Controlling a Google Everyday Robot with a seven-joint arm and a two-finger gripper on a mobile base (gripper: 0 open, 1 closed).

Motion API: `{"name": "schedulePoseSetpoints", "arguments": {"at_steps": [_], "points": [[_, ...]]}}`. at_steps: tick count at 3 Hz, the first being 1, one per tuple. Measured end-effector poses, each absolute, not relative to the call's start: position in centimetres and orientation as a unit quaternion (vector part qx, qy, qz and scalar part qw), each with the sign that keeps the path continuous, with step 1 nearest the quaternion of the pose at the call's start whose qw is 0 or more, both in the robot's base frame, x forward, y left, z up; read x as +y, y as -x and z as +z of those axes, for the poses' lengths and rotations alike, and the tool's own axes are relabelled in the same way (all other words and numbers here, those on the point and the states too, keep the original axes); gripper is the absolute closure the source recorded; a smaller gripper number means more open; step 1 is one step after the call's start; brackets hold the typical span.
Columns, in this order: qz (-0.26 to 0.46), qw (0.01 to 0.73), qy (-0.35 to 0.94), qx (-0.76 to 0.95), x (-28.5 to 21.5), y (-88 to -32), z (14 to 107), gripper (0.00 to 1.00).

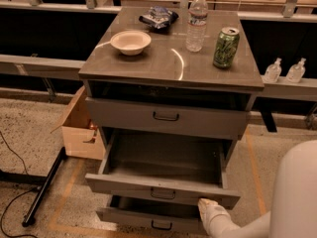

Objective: Close middle drawer

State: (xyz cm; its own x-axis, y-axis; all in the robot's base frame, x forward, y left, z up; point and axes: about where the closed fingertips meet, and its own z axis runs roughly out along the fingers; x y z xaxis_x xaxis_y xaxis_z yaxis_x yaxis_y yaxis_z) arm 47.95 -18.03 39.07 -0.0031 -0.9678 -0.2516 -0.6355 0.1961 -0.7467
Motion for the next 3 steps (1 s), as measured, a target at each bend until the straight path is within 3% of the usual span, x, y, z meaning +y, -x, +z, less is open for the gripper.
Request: {"name": "schedulePoseSetpoints", "arguments": {"at_steps": [3], "points": [[-0.266,0.432,0.587,0.631,-16.2,-55.3,39.6,1.0]]}}
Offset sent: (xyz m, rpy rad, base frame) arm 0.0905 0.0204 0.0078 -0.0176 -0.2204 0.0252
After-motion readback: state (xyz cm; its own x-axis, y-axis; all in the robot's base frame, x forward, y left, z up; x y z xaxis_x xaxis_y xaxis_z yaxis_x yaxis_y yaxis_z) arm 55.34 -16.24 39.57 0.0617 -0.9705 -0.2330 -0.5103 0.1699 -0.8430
